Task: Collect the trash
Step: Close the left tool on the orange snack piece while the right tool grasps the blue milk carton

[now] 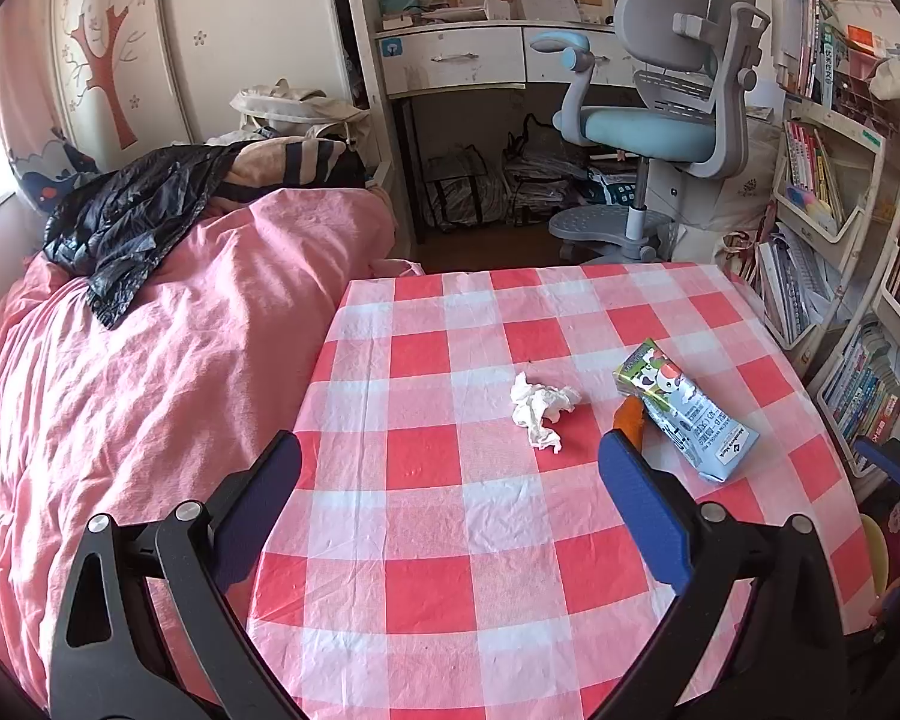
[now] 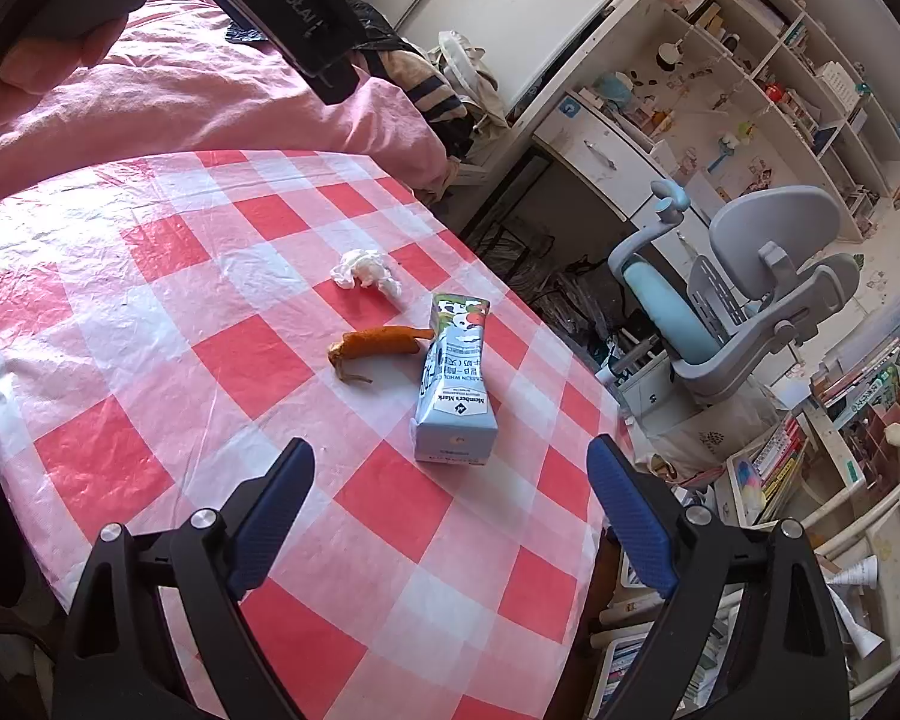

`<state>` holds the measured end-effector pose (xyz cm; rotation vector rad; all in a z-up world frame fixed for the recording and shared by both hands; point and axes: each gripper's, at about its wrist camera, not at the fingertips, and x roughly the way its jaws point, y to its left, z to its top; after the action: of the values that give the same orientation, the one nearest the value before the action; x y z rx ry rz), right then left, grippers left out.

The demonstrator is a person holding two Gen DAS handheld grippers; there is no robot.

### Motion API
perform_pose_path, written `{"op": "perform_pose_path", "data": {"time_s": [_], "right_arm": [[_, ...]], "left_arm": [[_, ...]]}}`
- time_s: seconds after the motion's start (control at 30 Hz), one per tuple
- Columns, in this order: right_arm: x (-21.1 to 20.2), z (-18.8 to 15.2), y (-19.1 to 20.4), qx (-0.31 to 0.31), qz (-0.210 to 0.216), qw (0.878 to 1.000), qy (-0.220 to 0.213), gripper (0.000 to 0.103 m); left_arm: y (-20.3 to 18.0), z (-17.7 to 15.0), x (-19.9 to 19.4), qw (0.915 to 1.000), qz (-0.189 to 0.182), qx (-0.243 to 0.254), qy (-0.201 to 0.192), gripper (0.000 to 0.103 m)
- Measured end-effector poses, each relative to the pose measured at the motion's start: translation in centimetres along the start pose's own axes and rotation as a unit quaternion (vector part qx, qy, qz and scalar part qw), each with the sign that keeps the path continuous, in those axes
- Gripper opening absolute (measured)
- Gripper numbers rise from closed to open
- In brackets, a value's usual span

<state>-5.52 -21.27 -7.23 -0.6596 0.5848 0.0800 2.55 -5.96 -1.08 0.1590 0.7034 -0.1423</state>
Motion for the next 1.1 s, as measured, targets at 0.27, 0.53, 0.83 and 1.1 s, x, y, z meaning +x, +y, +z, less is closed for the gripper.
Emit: {"op": "perform_pose_path", "data": {"time_s": [0.27, 0.53, 0.83, 1.1], "right_arm": [[-0.5, 0.4, -1.1, 0.028, -0.011, 0.999, -0.018, 0.089], [1.9, 1.5, -2.0, 0.056, -0.009, 0.998, -0.013, 0.089], [5.7, 2.4, -3.2, 0.075, 0.008, 0.997, 0.007, 0.089], [9.2, 2.8, -3.2, 0.08, 0.039, 0.995, 0.039, 0.088]], "left_arm": [[0.7, -0.2, 0.3, 0.9998, -0.007, -0.012, 0.015, 0.096], [1.9, -0.3, 2.4, 0.9979, -0.018, -0.039, 0.048, 0.096], [-0.3, 0.2, 4.0, 0.9978, -0.031, -0.008, 0.058, 0.096], [-2.9, 0.0, 6.4, 0.9942, -0.061, 0.02, 0.086, 0.095]]}}
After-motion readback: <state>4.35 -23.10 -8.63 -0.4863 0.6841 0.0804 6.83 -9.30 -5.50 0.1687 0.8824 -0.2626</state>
